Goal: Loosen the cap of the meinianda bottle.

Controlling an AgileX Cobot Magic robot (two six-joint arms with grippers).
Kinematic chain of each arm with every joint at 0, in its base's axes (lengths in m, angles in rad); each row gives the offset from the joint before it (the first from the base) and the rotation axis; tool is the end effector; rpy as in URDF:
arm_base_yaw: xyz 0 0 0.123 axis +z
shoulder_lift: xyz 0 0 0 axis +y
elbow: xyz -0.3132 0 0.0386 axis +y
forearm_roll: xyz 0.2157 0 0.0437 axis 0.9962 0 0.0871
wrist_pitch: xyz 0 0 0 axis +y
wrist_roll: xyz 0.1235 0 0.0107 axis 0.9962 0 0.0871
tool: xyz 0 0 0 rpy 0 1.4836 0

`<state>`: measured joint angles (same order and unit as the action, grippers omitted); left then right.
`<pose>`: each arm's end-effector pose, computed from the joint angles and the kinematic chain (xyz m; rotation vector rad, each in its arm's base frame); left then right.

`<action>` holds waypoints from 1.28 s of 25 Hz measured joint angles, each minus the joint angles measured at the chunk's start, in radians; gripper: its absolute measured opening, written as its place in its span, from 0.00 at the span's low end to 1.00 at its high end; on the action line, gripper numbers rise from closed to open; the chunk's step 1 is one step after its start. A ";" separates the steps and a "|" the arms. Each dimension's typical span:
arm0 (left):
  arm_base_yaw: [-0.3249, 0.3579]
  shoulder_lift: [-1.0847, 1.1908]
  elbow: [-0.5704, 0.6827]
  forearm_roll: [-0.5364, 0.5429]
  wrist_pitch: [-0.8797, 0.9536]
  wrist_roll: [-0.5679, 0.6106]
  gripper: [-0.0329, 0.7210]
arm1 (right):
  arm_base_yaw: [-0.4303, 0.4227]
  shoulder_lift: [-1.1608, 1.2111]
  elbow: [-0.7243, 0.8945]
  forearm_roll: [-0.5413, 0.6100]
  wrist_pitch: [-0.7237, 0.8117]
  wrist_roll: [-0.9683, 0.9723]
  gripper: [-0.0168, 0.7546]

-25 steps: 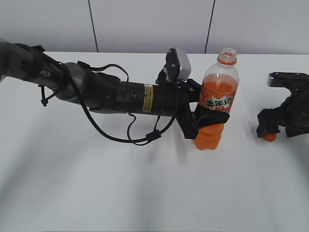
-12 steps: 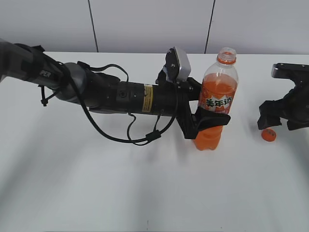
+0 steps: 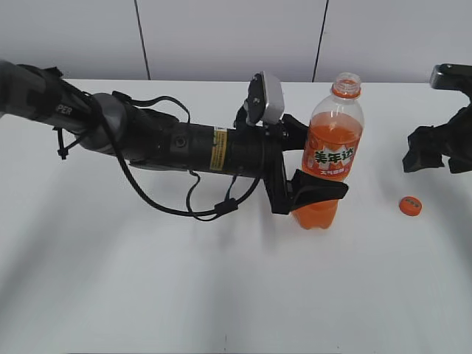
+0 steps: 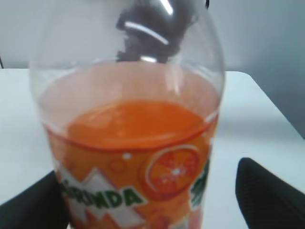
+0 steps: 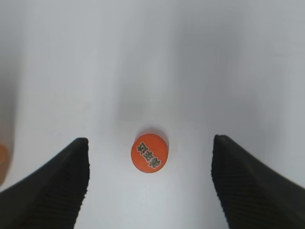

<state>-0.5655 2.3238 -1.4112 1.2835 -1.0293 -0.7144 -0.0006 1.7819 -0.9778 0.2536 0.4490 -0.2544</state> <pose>0.3459 -0.3402 0.1546 1.3695 1.3577 -1.0862 0.3344 0.0133 0.1834 -0.0647 2.7190 0.1411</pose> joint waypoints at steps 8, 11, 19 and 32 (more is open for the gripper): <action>0.076 0.000 0.000 0.155 -0.026 -0.061 0.83 | 0.000 -0.063 0.000 0.001 0.004 0.000 0.79; 0.110 -0.006 0.000 0.237 -0.032 -0.104 0.83 | 0.000 -0.078 0.000 0.001 0.004 0.000 0.79; 0.207 -0.095 0.000 0.403 0.047 -0.199 0.83 | 0.000 -0.084 0.000 0.001 0.005 -0.002 0.79; 0.235 -0.310 0.000 0.326 1.011 -0.213 0.82 | 0.000 -0.088 -0.125 -0.077 0.053 -0.007 0.79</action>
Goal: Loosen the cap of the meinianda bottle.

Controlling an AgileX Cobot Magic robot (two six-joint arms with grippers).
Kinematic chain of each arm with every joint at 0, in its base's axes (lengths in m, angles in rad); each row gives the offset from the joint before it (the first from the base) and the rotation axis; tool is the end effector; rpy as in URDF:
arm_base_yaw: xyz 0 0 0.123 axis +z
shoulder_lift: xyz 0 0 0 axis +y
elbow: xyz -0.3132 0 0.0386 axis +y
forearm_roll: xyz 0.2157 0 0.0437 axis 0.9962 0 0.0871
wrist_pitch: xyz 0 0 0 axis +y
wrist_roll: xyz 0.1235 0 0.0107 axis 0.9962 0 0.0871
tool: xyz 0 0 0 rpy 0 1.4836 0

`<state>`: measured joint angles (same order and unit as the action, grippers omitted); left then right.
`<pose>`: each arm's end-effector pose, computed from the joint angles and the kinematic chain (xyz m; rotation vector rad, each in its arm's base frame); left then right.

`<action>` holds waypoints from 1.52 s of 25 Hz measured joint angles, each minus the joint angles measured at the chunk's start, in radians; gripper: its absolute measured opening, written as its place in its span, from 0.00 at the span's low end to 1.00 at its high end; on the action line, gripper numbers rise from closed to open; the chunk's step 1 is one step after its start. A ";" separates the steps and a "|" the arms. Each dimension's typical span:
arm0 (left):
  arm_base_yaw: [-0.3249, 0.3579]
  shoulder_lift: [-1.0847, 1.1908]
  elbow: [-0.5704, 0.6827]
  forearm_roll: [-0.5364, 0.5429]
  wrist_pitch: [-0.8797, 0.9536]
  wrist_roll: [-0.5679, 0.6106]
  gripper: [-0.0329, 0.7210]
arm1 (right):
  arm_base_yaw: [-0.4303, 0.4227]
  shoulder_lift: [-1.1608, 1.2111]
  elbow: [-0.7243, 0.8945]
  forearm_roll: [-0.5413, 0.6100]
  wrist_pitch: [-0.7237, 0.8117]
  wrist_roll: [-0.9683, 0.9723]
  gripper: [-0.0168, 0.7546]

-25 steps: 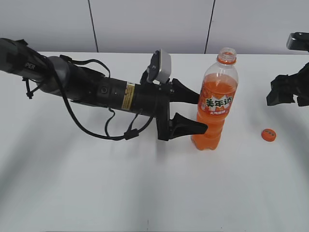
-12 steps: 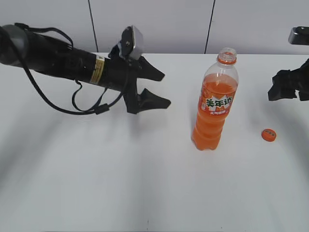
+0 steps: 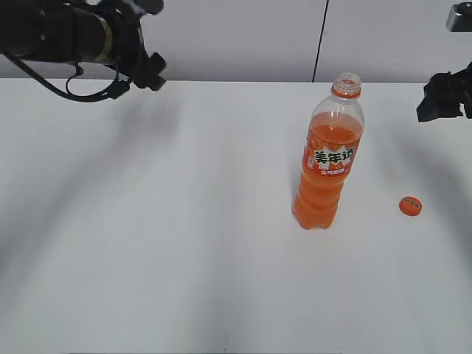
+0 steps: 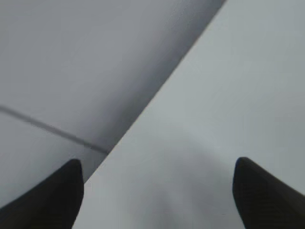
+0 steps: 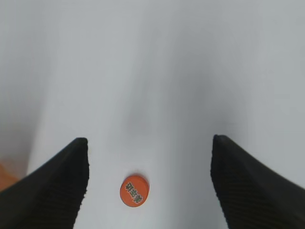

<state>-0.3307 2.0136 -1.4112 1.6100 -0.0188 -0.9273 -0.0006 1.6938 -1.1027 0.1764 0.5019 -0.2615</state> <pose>0.4527 -0.1578 0.2421 1.0255 1.8240 0.1941 0.3469 0.0103 0.2412 -0.1676 2.5605 0.0680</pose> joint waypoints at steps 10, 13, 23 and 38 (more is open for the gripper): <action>0.001 -0.073 0.000 -0.654 0.508 0.303 0.75 | 0.000 0.000 -0.149 -0.038 0.157 0.000 0.79; 0.001 -0.090 0.000 -0.884 0.628 0.546 0.75 | 0.000 0.000 -0.215 -0.056 0.251 0.000 0.79; 0.112 -0.122 0.000 -1.344 1.045 0.839 0.75 | 0.000 -0.001 -0.451 -0.116 0.625 0.000 0.79; 0.247 -0.394 0.000 -1.465 1.236 0.847 0.73 | -0.049 -0.125 -0.469 -0.089 0.713 0.001 0.79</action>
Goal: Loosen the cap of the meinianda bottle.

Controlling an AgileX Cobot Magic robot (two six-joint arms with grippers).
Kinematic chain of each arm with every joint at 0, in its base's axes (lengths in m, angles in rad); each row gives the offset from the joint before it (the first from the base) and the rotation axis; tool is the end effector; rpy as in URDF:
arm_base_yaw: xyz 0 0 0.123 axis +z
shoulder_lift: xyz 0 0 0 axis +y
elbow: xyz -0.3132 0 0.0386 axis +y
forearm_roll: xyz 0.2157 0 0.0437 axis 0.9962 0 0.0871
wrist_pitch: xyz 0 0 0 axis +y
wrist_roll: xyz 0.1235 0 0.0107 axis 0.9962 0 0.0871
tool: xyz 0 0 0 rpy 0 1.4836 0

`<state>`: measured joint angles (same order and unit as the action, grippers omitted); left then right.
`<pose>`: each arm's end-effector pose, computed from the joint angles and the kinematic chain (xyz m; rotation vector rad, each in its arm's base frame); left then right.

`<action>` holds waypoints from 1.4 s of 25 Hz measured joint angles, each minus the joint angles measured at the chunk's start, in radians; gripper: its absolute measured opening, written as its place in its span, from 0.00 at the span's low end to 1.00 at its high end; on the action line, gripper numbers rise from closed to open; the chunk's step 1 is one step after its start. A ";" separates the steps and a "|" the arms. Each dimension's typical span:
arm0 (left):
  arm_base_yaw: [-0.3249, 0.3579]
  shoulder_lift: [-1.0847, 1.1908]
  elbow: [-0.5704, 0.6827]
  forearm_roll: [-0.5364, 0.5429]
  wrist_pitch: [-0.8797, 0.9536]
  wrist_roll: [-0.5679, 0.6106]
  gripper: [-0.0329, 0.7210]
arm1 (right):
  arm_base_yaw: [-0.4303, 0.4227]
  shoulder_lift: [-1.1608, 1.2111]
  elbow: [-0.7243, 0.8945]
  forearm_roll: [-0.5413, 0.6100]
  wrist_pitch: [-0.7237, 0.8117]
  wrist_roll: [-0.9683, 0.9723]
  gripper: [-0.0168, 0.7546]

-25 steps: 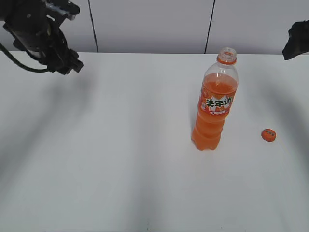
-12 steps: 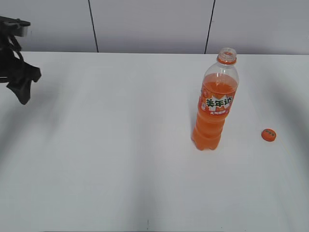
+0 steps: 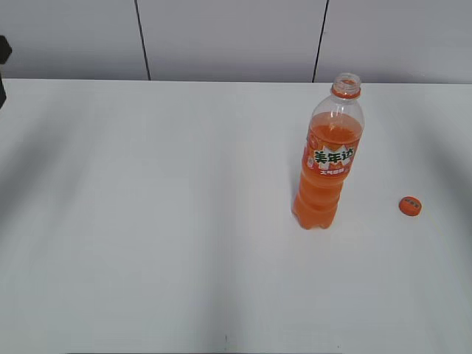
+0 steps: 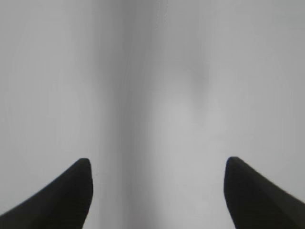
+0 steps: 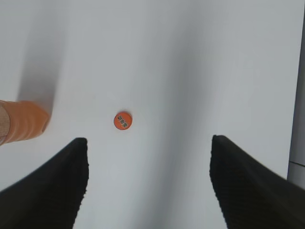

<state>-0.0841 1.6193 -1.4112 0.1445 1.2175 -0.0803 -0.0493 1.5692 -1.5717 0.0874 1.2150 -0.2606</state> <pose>0.3028 -0.0087 0.3127 0.0550 2.8931 0.1765 0.3071 -0.0050 0.3690 -0.2676 2.6748 0.0241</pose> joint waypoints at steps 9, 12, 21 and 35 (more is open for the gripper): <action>0.000 -0.326 0.176 -0.082 0.003 0.006 0.72 | 0.000 -0.313 0.230 0.010 0.001 0.001 0.79; 0.000 -0.450 0.276 -0.082 0.004 0.006 0.72 | 0.000 -0.402 0.302 0.014 0.001 0.001 0.79; 0.000 -0.838 0.611 -0.085 -0.081 0.006 0.71 | 0.000 -0.605 0.575 0.055 0.001 0.002 0.79; 0.000 -1.224 0.840 -0.092 -0.087 0.006 0.69 | 0.000 -1.043 0.968 0.142 -0.092 0.003 0.79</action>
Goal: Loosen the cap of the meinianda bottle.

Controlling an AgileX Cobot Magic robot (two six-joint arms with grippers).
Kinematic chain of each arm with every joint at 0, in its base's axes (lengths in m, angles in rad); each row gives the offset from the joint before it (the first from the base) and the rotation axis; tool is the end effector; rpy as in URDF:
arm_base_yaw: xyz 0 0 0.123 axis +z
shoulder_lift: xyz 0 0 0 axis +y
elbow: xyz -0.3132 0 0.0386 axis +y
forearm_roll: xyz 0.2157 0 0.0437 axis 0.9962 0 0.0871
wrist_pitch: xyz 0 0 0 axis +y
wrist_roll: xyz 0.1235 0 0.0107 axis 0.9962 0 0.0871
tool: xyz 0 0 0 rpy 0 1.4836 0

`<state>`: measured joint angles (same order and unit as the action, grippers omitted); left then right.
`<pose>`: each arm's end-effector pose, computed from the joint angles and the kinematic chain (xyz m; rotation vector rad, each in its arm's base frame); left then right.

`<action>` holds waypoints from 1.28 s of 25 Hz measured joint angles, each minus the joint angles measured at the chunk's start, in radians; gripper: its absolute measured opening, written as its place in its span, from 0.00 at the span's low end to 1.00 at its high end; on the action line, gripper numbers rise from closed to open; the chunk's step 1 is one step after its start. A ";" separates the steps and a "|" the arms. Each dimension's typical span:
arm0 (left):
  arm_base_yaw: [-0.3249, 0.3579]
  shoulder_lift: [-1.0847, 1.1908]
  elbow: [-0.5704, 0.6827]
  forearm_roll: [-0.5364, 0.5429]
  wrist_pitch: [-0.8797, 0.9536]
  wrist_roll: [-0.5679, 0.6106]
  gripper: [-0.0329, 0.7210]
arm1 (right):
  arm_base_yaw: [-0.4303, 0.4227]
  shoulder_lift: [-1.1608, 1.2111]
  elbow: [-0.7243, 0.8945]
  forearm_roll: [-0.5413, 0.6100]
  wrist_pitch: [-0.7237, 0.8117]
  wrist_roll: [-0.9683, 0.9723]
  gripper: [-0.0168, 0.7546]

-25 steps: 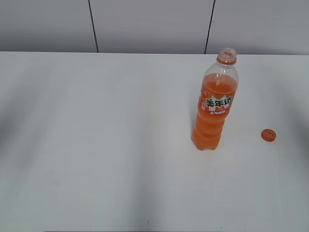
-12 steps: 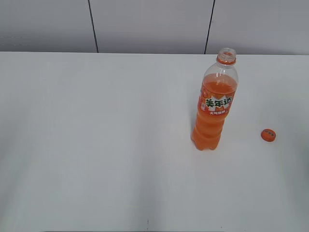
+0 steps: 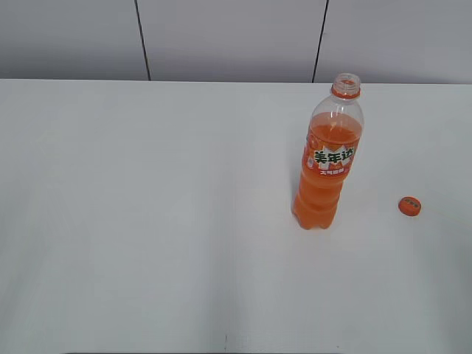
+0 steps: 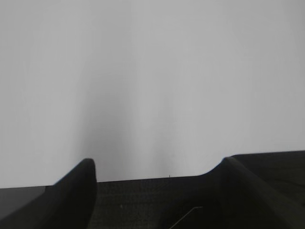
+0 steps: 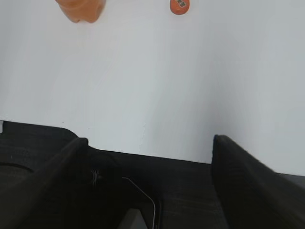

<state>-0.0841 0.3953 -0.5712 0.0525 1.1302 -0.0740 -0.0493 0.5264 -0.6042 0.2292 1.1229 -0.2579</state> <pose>0.0111 0.0050 0.2656 0.0183 2.4360 -0.0030 0.0322 0.0238 0.2755 -0.2177 2.4883 0.1741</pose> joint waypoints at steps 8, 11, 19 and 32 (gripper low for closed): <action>0.000 -0.203 0.035 -0.008 -0.048 0.000 0.69 | 0.000 -0.181 0.088 -0.009 -0.012 -0.042 0.79; 0.000 -0.302 0.036 -0.009 -0.055 0.000 0.69 | 0.000 -0.259 0.088 -0.010 -0.012 -0.051 0.79; 0.000 -0.398 0.036 -0.032 -0.055 0.000 0.69 | 0.000 -0.469 0.090 -0.012 -0.010 -0.054 0.79; 0.000 -0.401 0.037 -0.033 -0.055 0.000 0.69 | 0.000 -0.532 0.093 -0.013 -0.010 -0.056 0.79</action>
<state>-0.0841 -0.0061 -0.5340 0.0195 1.0748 -0.0740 -0.0493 -0.0058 -0.5109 0.2165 1.1126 -0.3137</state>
